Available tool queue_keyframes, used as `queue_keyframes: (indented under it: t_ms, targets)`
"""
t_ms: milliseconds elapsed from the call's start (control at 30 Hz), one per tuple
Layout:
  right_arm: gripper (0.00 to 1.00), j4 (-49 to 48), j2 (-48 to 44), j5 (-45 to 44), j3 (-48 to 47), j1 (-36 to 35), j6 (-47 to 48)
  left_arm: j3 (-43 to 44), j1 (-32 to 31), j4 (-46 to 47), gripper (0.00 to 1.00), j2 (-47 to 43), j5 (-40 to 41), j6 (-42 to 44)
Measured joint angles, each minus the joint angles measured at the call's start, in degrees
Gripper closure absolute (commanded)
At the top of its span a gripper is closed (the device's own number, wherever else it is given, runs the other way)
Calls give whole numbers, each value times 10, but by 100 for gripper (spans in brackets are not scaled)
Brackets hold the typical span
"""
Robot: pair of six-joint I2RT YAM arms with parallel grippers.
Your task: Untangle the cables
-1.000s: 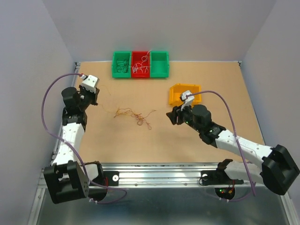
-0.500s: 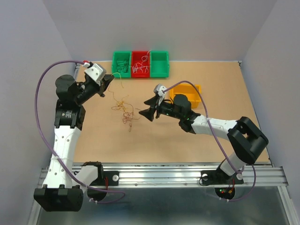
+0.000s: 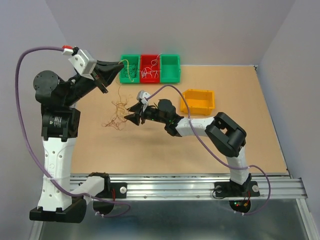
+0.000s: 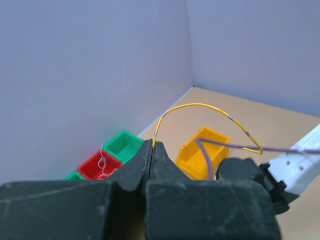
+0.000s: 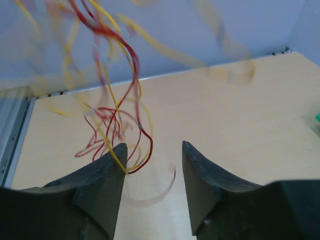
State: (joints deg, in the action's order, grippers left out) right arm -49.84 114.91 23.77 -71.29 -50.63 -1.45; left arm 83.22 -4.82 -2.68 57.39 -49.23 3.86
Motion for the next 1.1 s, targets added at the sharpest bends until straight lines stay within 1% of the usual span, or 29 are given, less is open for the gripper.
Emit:
queue_keyframes:
  t_ms: [67,100,200,267,333,400,433,500,600,667,733,767,833,933,1000,1100]
  targets:
    - [91,1,22,-4,-7,0,1,36,0,7,100,10,0,-20]
    - [95,2,28,-5,-7,0,-2,55,0,8,100,16,3,-30]
    - [100,5,37,-7,-6,0,-9,95,0,14,100,28,19,-46]
    - [99,-1,35,-9,-5,0,-13,114,0,20,100,35,41,-52]
    - [99,-11,20,-15,16,0,-20,123,0,20,100,43,72,-52]
    - [99,-12,-10,-30,58,0,-25,136,-1,20,100,54,129,-48]
    - [99,-12,-31,-51,85,0,-27,139,-1,21,100,59,150,-46]
    - [99,-14,-69,-84,128,0,-30,144,-1,26,100,73,220,-37]
    - [99,-9,-142,-169,194,0,-36,144,8,35,100,92,325,-28]
    - [99,1,-214,-232,240,2,-44,144,26,41,100,101,375,-28]
    - [99,7,-263,-279,266,9,-56,144,55,48,100,106,412,-30]
    - [99,10,-311,-312,290,17,-64,144,68,51,100,108,418,-34]
    - [99,19,-381,-351,327,42,-86,144,103,61,100,110,440,-46]
    - [99,37,-480,-382,382,125,-119,144,150,77,100,114,468,-62]
    - [100,60,-525,-398,414,191,-143,142,179,93,100,117,476,-75]
    - [99,107,-570,-418,448,260,-175,132,210,111,100,123,473,-98]
